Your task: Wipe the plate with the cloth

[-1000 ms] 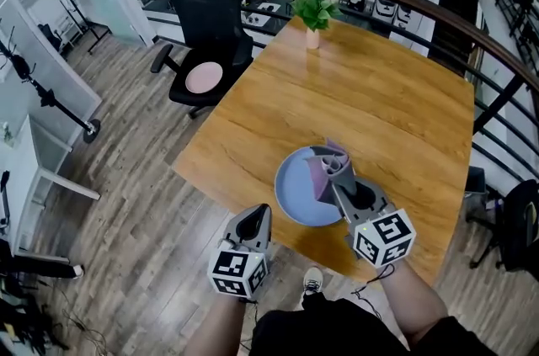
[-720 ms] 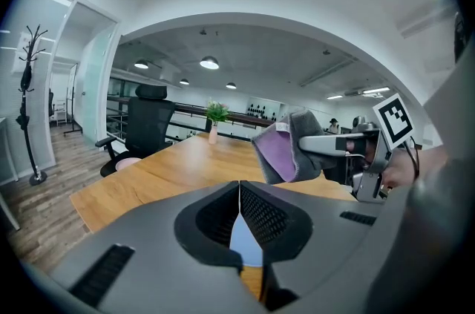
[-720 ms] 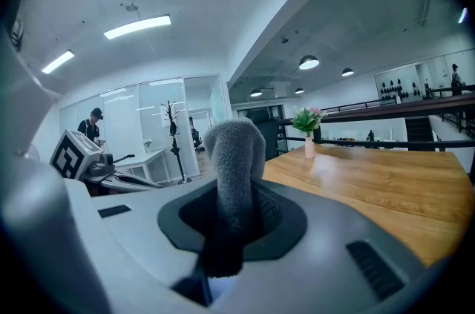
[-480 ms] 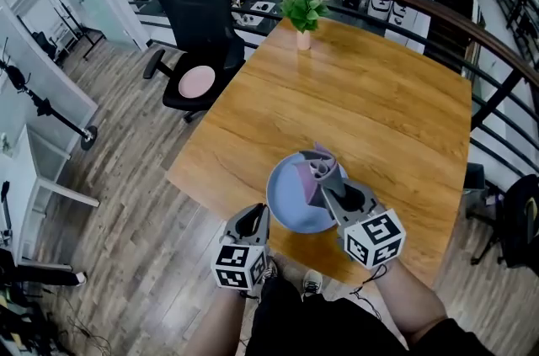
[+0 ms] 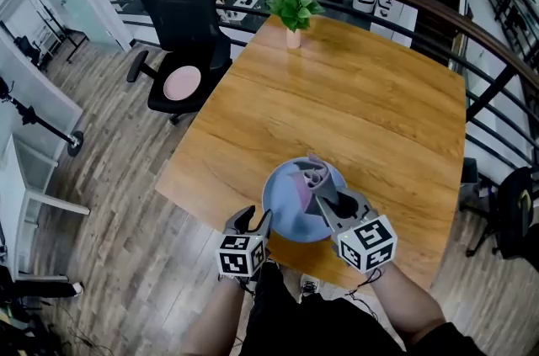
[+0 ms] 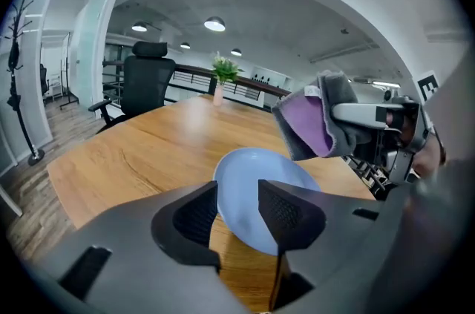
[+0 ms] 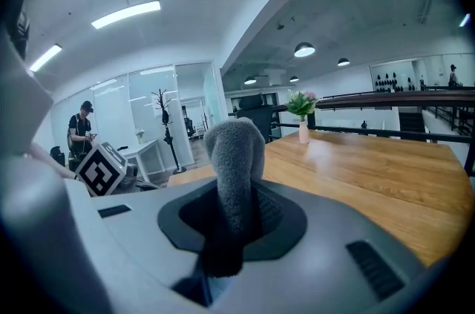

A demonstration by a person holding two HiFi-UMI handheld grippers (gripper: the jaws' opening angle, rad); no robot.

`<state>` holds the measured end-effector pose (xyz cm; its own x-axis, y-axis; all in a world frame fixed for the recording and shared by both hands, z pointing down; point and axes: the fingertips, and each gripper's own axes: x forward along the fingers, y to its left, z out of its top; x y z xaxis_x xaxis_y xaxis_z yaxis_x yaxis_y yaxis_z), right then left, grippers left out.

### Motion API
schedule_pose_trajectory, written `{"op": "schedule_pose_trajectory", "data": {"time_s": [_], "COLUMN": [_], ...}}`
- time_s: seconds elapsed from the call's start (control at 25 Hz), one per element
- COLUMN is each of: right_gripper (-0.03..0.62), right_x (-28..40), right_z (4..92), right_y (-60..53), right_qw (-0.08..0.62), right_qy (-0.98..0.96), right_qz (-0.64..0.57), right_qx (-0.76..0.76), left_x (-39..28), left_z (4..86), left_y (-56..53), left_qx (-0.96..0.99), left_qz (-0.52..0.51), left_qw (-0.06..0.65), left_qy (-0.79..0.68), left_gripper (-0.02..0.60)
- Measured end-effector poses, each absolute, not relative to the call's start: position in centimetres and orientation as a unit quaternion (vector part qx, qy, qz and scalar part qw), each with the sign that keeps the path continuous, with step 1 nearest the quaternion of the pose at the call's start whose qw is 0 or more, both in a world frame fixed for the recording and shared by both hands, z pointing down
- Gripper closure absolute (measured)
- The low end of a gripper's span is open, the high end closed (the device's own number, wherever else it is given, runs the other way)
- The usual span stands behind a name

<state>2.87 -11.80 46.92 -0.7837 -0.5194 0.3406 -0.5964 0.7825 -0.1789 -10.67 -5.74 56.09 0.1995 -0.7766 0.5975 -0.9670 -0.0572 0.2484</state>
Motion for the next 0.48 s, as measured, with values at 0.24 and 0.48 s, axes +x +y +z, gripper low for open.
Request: {"op": "schedule_pose_trajectory", "data": {"time_s": [0.24, 0.48], "right_gripper": [0.522, 0.522], "right_x": [1.7, 0.3], "right_z": [49.6, 52.0], "right_y": [-13.0, -13.7], "right_qw": [0.159, 0.182], "right_qy": [-0.925, -0.917], "right_qz": [0.156, 0.175], "right_qx": [0.308, 0.309], "left_x": [-11.3, -11.6], "left_z": [60.0, 62.4], "left_y": [-7.9, -9.5], "left_qx": [0.710, 0.714], "left_qz": [0.176, 0.196], "left_qw": [0.349, 0.376], "left_qy": [-0.586, -0.558], "left_gripper": [0.403, 0.403]}}
